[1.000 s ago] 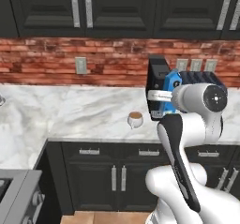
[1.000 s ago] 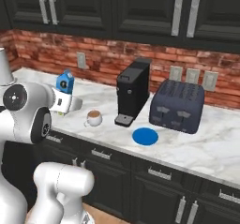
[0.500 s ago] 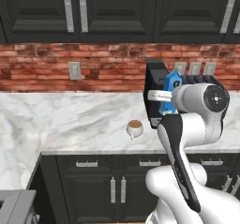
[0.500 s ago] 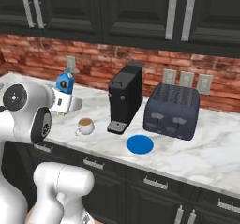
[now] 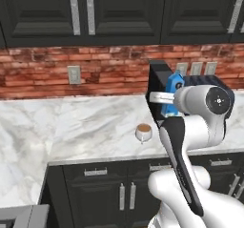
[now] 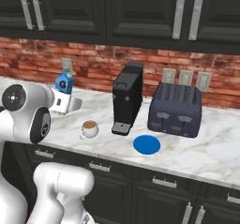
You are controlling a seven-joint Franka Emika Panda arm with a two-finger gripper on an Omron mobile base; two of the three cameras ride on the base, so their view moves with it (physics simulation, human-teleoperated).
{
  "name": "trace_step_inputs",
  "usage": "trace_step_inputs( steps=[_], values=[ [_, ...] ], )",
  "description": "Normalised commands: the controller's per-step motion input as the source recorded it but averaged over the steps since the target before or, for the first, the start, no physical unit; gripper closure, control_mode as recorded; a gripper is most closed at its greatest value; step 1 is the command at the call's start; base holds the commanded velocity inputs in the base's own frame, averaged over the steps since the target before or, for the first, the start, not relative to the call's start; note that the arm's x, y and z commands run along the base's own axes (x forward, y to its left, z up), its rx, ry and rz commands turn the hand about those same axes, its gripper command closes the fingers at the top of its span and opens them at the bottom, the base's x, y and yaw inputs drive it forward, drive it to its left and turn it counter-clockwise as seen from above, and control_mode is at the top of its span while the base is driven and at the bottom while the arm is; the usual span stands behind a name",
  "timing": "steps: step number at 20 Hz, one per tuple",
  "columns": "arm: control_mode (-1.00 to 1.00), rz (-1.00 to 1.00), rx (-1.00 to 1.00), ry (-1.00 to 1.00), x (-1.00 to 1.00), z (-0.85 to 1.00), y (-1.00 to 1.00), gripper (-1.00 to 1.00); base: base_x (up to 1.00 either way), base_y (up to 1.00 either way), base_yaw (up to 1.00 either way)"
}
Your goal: Take a sugar cube from the saucer and place it inside the coffee. Then, grab milk from the fridge and place it next to the coffee on the counter to sweeten the coffee.
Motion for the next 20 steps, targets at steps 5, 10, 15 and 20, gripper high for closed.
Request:
trace_step_inputs(
  steps=[5, 10, 15, 20],
  values=[
    [1.0, 0.0, 0.0, 0.0, 0.0, 0.0, 0.0, 1.0, 0.25, 0.19, -0.26],
    [-1.0, -0.07, -0.06, -0.01, 0.0, 0.0, 0.07, 1.0, 0.05, 0.04, -0.09],
    [-1.0, -0.02, -0.04, 0.0, 0.0, -0.02, 0.13, 1.0, 0.0, 0.0, 0.0],
    [-1.0, 0.0, -0.03, 0.01, 0.17, -0.08, 0.43, 1.0, 0.0, 0.0, 0.0]
  ],
)
